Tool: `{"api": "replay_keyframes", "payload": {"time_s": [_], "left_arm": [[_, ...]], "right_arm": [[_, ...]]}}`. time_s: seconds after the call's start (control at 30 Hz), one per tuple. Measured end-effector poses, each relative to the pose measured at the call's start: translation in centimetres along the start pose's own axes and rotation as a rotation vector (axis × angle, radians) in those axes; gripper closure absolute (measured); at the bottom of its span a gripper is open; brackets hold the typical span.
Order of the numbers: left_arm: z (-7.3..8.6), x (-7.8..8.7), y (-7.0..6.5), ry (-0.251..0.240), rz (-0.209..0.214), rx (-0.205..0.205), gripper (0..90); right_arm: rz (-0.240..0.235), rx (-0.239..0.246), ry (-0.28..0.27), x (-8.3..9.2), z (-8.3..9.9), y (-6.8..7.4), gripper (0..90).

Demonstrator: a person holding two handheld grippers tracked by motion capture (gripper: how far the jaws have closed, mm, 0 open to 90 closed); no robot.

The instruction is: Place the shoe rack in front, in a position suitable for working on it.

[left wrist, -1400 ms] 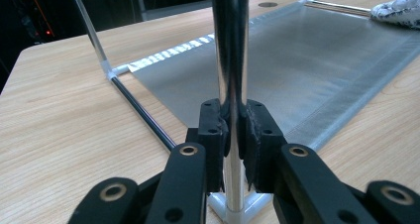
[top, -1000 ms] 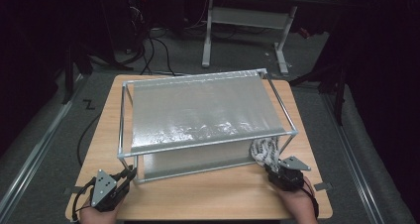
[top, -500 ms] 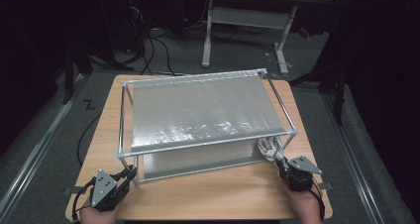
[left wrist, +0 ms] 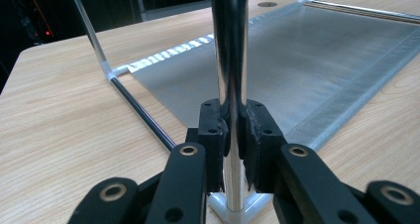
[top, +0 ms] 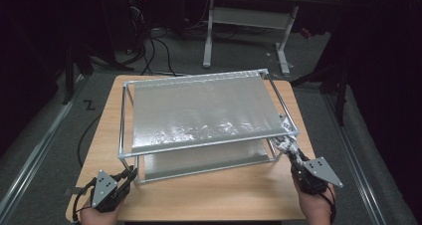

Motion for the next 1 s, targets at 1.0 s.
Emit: {"api": "replay_keyframes", "payload": {"time_s": [1.0], "left_arm": [[-0.1, 0.0, 0.0, -0.004, 0.004, 0.000, 79.4]], "right_arm": [[-0.126, -0.044, 0.327, -4.4, 8.9, 1.1, 77.2]]}}
Point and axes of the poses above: each handheld gripper's, and its own axes: x roughly backward along the jaws, z roughly out of its underside, y roughly to its left, the point moved 10 cm from there along -x, roughly forward along the jaws, and after that the axes turned 6 degrees about -z, right-handed, at the moved point
